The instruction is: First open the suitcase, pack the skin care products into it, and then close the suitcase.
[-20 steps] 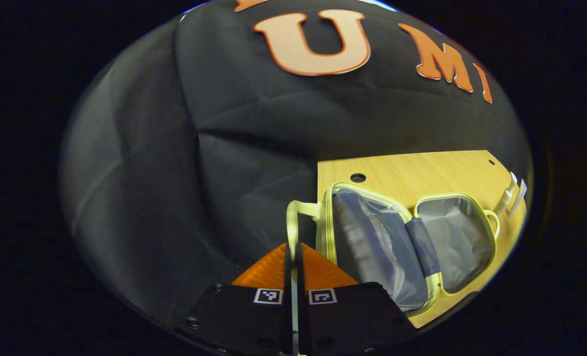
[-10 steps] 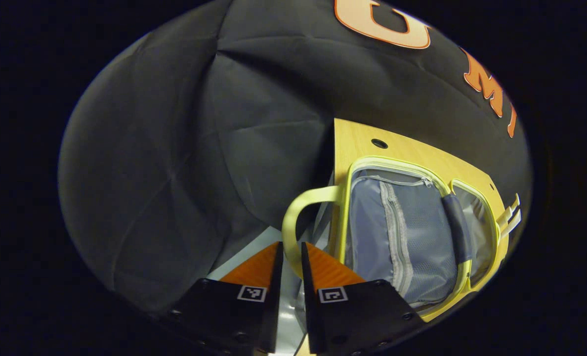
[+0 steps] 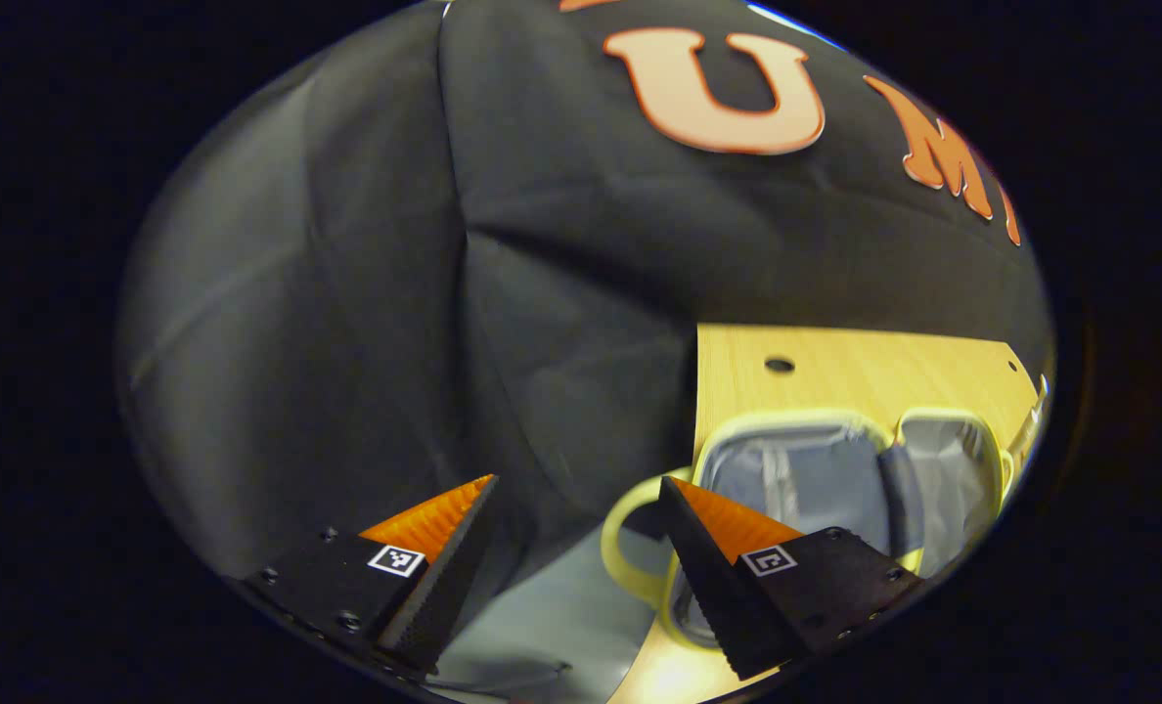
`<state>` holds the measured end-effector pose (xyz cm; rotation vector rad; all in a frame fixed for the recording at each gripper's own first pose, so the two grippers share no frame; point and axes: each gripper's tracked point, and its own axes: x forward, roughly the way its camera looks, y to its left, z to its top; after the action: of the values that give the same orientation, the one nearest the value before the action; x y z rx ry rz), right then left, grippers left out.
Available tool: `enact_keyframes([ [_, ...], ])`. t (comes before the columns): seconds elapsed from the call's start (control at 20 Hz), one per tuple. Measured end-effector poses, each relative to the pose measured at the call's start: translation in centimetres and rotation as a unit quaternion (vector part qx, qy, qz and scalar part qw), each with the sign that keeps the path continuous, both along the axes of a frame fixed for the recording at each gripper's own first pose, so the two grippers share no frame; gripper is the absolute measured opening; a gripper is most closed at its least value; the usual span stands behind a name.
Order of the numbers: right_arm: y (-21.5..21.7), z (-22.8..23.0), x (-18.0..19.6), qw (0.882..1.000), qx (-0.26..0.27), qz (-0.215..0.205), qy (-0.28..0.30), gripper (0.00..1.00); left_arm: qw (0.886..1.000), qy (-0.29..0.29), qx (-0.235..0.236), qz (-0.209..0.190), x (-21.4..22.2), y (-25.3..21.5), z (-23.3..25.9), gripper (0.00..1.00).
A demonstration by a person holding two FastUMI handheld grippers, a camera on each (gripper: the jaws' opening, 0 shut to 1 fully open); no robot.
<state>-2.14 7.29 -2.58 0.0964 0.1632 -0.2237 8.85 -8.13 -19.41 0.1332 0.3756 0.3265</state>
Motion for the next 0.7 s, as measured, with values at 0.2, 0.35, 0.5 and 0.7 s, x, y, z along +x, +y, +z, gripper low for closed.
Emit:
enact_keyframes([
  [0.2, -1.7, -0.5, 1.9, 1.0, 0.008, 0.03, -0.004, 0.96, 0.988, -0.152, 0.007, -0.009, -1.9, -11.3, 11.7, 1.0],
  [0.35, -4.0, -1.4, 3.2, 0.999, -0.001, 0.051, 0.003, 0.96, 0.976, -0.198, -0.066, -0.07, -4.0, -23.0, 16.3, 1.0],
  [0.5, -6.0, -2.4, 4.6, 0.997, 0.001, 0.072, 0.015, 0.96, 0.969, -0.189, -0.12, -0.108, -3.5, -34.8, 13.6, 1.0],
  [0.7, -8.4, -4.1, 5.9, 0.995, -0.003, 0.095, 0.032, 0.96, 0.975, -0.143, -0.087, -0.149, -4.5, -47.5, 6.2, 1.0],
])
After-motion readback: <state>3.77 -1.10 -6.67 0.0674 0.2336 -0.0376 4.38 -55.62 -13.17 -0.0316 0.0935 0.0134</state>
